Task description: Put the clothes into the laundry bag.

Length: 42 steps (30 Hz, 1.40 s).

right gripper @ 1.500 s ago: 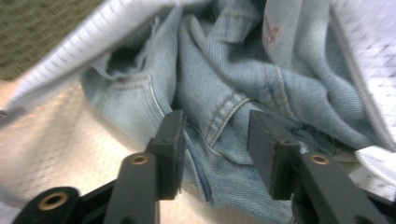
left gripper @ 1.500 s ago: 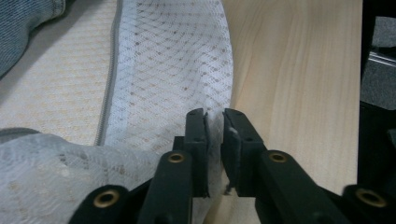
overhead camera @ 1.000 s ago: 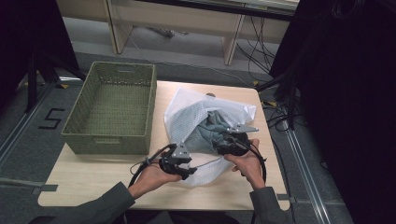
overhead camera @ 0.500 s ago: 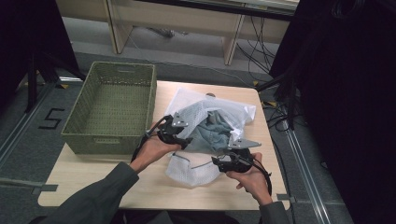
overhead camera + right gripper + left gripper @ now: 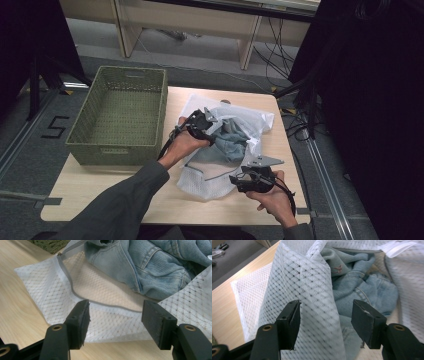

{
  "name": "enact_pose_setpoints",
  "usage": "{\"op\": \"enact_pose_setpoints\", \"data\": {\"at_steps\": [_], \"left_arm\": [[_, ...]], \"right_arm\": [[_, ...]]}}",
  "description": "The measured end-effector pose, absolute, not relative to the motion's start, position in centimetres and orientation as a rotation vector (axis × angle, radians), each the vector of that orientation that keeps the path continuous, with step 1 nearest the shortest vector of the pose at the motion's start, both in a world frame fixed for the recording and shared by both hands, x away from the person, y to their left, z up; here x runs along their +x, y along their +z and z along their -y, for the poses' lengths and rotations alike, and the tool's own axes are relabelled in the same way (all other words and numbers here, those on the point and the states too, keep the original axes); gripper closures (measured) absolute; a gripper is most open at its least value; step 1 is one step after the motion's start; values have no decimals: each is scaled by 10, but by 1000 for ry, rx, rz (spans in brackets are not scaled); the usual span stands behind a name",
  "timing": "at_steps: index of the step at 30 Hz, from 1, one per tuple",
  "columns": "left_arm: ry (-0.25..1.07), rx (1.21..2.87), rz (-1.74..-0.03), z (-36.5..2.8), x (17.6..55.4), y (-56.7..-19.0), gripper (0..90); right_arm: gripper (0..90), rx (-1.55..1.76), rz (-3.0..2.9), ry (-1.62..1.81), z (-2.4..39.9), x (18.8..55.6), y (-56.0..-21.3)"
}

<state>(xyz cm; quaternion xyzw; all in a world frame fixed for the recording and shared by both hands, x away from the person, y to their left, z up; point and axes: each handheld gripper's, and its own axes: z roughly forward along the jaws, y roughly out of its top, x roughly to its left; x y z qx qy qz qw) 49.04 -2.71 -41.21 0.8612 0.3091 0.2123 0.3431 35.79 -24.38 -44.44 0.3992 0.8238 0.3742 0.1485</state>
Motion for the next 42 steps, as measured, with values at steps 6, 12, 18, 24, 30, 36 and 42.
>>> {"op": "enact_pose_setpoints", "data": {"at_steps": [6, 12, 18, 24, 30, 36, 42], "left_arm": [[649, 2252, -824, 38, 507, -417, 477], [702, 2259, -770, 34, 515, -413, 853], [664, 2228, -672, 22, 503, -395, 878], [564, 2198, -550, 8, 475, -379, 876], [488, 2223, -452, 6, 452, -389, 869], [353, 2261, -453, 11, 434, -418, 869], [285, 2279, -485, 14, 431, -444, 858]], "right_arm": [[404, 1161, -2395, 1062, 242, 357, -444], [404, 1157, -2391, 1057, 245, 359, -445], [405, 1105, -2381, 1056, 248, 363, -449], [404, 1135, -2367, 1061, 250, 363, -448], [404, 1145, -2335, 1070, 256, 363, -444], [405, 1211, -2329, 1062, 261, 361, -443], [404, 1214, -2316, 1051, 268, 363, -444]]}}
